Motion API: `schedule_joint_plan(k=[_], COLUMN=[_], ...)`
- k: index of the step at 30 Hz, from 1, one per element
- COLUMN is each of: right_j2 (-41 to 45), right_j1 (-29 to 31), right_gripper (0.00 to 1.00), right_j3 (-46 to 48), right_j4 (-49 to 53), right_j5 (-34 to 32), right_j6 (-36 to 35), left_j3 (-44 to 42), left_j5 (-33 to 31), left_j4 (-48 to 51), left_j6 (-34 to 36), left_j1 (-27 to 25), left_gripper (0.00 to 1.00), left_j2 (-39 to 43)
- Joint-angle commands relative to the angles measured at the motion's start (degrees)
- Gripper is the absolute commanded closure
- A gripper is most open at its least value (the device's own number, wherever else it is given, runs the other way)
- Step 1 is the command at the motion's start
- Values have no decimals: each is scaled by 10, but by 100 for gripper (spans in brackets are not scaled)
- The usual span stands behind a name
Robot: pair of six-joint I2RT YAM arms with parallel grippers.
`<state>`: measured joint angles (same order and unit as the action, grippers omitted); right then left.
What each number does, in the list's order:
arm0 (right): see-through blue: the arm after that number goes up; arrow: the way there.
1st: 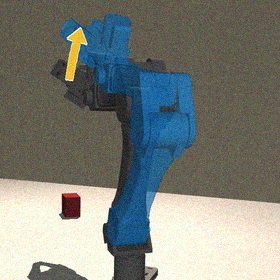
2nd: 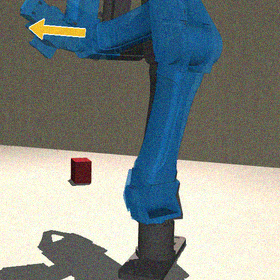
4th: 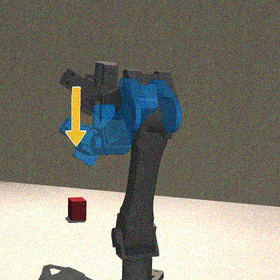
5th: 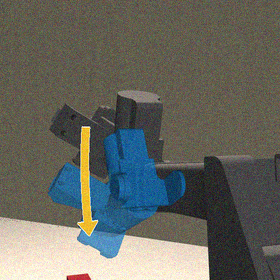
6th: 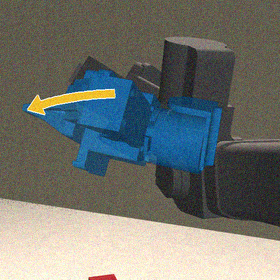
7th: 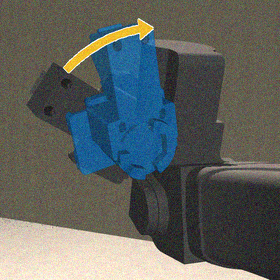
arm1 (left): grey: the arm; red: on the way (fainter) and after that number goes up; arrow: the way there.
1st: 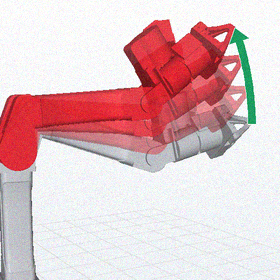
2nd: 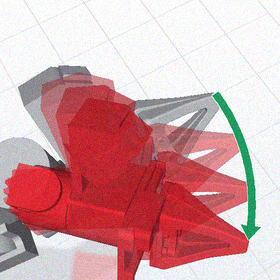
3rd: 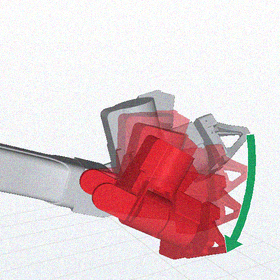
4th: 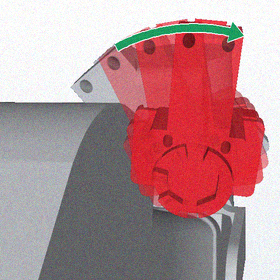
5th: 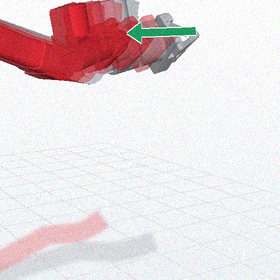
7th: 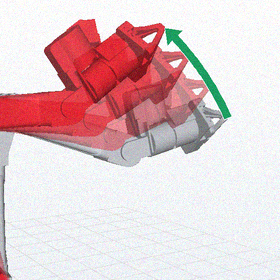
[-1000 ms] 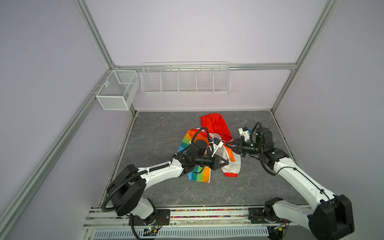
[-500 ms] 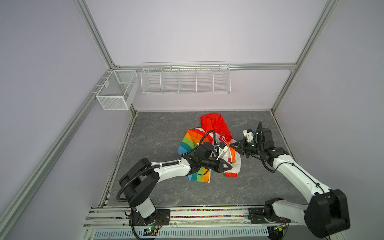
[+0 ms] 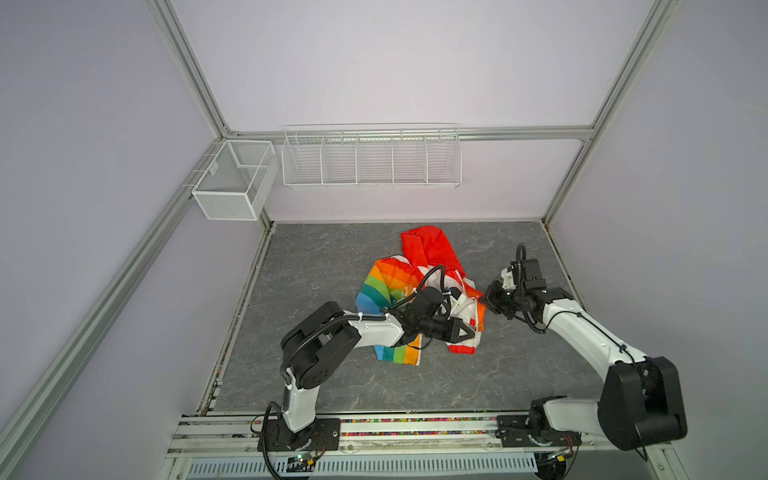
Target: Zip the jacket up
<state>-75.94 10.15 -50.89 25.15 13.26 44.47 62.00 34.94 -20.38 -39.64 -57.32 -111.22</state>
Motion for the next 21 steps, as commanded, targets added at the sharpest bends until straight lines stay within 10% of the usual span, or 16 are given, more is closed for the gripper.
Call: schedule_joint_plan(k=[1, 9, 21], right_j2=[26, 37, -91], right_j1=[-3, -5, 38], right_gripper=[94, 94, 94], right_j3=[-45, -141, -90], right_j4=[38, 91, 13], right_j5=[-99, -181, -47], right_j6=[-26, -64, -99], left_j3=[57, 156, 34], left_j5=[4, 24, -15], left_j4=[-26, -7, -111], left_j6=[-12, -11, -72], left_j1=[-7, -22, -12], left_gripper=[100, 100, 100], left_j2=[-22, -56, -56])
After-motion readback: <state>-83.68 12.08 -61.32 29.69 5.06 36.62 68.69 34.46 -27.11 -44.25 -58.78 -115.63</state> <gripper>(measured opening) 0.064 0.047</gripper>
